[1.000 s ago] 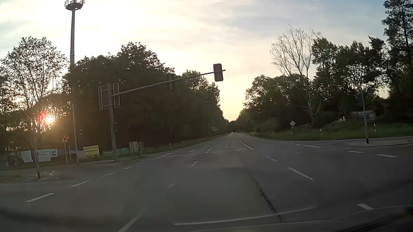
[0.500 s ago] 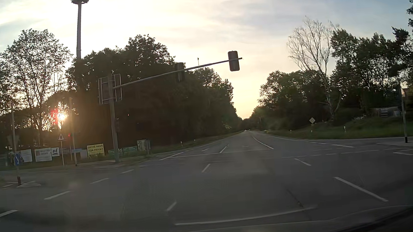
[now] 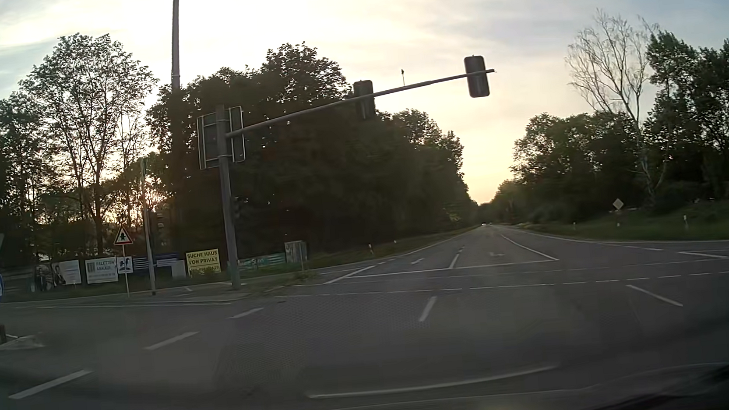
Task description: Follow the waypoints while adhering to traffic rules and regulations
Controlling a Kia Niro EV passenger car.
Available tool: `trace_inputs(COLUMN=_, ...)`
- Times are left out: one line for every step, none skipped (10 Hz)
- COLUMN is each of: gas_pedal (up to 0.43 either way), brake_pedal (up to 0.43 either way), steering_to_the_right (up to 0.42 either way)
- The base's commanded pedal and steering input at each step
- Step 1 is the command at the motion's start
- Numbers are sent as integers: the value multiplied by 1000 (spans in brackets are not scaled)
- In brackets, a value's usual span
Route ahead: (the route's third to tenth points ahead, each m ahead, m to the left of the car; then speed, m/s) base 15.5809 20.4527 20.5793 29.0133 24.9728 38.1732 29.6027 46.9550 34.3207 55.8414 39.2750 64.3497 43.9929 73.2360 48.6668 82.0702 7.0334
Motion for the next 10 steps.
trace_inputs(gas_pedal=177, brake_pedal=0, steering_to_the_right=-207)
trace_inputs(gas_pedal=177, brake_pedal=0, steering_to_the_right=-222)
trace_inputs(gas_pedal=177, brake_pedal=0, steering_to_the_right=-236)
trace_inputs(gas_pedal=177, brake_pedal=0, steering_to_the_right=-249)
trace_inputs(gas_pedal=177, brake_pedal=0, steering_to_the_right=-256)
trace_inputs(gas_pedal=177, brake_pedal=0, steering_to_the_right=-267)
trace_inputs(gas_pedal=177, brake_pedal=0, steering_to_the_right=-277)
trace_inputs(gas_pedal=177, brake_pedal=0, steering_to_the_right=-282)
trace_inputs(gas_pedal=177, brake_pedal=0, steering_to_the_right=-285)
trace_inputs(gas_pedal=177, brake_pedal=0, steering_to_the_right=-287)
